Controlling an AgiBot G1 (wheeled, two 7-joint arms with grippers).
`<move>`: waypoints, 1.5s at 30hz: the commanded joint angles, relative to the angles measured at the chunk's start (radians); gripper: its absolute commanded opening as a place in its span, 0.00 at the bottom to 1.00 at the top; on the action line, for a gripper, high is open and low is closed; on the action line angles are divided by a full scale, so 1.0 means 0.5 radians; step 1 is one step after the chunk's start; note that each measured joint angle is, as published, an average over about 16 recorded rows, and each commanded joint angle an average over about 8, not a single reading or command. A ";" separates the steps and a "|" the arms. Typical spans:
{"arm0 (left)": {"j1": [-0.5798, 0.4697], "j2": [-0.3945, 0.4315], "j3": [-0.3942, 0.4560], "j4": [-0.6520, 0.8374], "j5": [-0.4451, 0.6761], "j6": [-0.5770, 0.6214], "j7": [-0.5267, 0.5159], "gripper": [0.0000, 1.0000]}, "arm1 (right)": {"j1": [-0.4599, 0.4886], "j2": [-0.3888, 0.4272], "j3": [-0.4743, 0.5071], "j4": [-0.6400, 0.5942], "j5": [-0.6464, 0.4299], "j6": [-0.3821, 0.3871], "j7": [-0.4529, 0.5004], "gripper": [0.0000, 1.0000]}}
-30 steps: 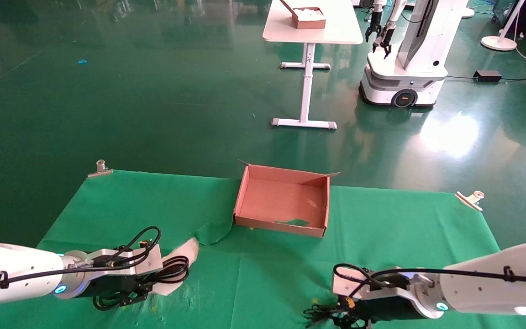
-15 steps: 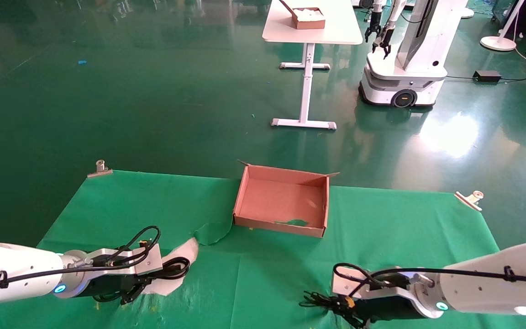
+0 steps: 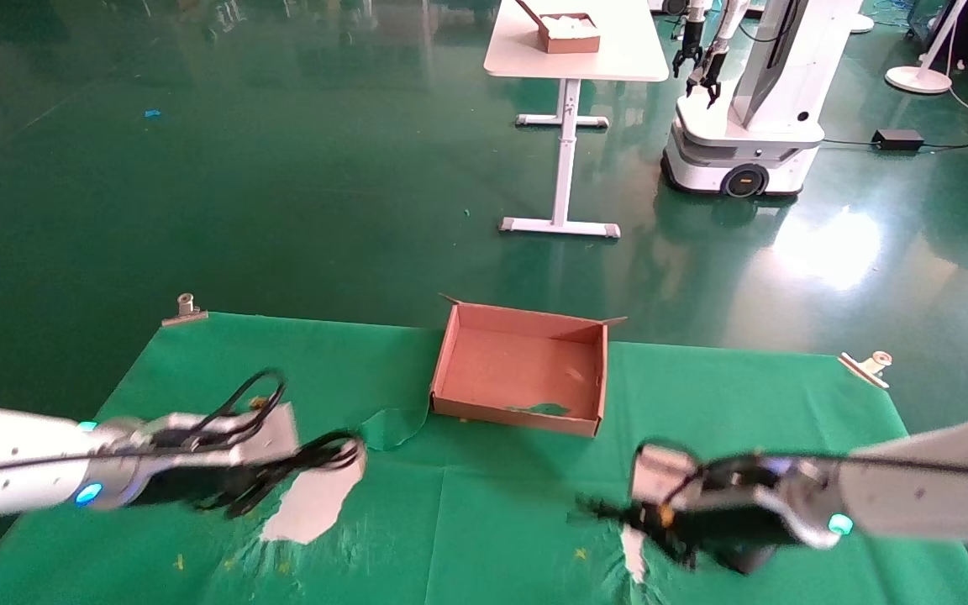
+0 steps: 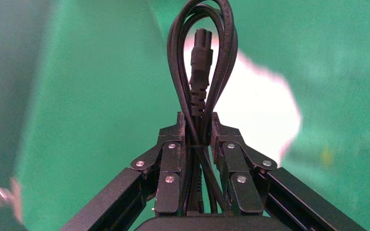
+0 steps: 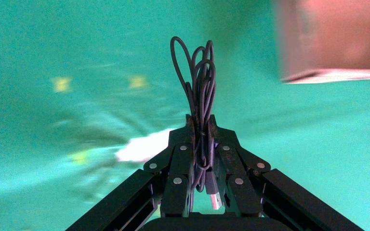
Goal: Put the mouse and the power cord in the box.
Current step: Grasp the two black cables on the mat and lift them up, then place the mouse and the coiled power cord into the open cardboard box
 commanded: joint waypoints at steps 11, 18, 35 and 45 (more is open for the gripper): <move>-0.199 0.524 -0.044 0.278 -0.175 -0.392 0.409 0.00 | 0.294 0.219 0.125 0.044 -0.114 0.105 0.186 0.00; -0.184 0.805 0.169 0.649 -0.199 -0.859 0.968 0.00 | 0.352 0.365 0.174 0.211 -0.115 0.048 0.312 0.00; -0.270 0.820 0.862 0.837 -0.664 -1.326 1.178 1.00 | 0.304 0.447 0.202 0.556 -0.077 -0.017 0.508 0.00; -0.337 0.814 1.056 0.933 -0.884 -1.435 1.158 1.00 | 0.364 0.402 0.203 0.585 -0.030 -0.053 0.458 0.00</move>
